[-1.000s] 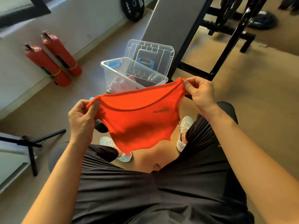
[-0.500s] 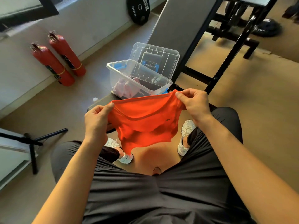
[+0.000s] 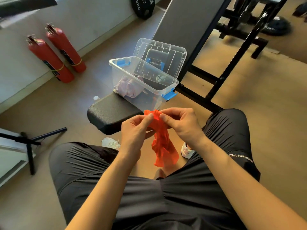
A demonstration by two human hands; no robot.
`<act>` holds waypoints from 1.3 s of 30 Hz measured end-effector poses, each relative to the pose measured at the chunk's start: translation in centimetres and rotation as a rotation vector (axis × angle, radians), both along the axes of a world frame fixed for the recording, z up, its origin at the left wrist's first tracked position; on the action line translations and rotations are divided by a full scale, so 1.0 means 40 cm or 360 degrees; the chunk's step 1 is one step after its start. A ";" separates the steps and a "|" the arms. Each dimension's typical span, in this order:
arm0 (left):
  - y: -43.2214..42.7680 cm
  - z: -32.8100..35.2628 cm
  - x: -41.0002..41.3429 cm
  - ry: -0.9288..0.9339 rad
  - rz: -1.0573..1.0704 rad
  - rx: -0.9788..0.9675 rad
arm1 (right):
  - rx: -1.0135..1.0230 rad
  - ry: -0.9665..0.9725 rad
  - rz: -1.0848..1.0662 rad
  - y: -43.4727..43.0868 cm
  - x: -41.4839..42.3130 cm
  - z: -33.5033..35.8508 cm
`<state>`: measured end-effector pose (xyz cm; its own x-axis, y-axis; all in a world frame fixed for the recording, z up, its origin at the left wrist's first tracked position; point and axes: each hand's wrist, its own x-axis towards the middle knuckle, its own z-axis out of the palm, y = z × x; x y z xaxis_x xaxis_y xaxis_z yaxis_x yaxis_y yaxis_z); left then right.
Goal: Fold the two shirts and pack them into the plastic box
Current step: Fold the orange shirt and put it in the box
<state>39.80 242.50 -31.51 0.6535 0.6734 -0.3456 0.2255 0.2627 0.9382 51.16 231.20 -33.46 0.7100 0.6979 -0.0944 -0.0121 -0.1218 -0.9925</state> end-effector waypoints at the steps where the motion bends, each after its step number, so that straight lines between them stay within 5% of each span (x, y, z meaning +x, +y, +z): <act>1: -0.008 -0.002 -0.001 -0.0009 -0.0015 -0.0002 | -0.0017 -0.0029 0.0016 -0.005 -0.006 -0.005; 11: -0.051 -0.035 -0.027 -0.0023 -0.0181 -0.0173 | -0.0186 -0.0343 -0.0014 -0.052 -0.040 -0.045; 17: -0.020 -0.058 -0.078 -0.0054 -0.0456 -0.0219 | -0.0167 -0.0241 0.0040 -0.069 0.002 -0.051; 24: 0.040 -0.116 -0.132 0.0055 -0.0352 0.0488 | -0.0205 -0.0201 0.0148 -0.071 0.028 -0.024; 29: 0.047 -0.162 -0.102 0.0216 -0.0618 0.1045 | -0.0193 -0.0215 0.0209 -0.065 0.028 -0.001; 33: 0.068 -0.194 -0.060 0.0313 -0.0741 0.0797 | -0.0175 -0.0227 0.0273 -0.070 0.039 0.019; 39: 0.102 -0.166 -0.041 0.0034 -0.0795 0.0333 | -0.0183 -0.0282 0.0169 -0.086 0.069 0.032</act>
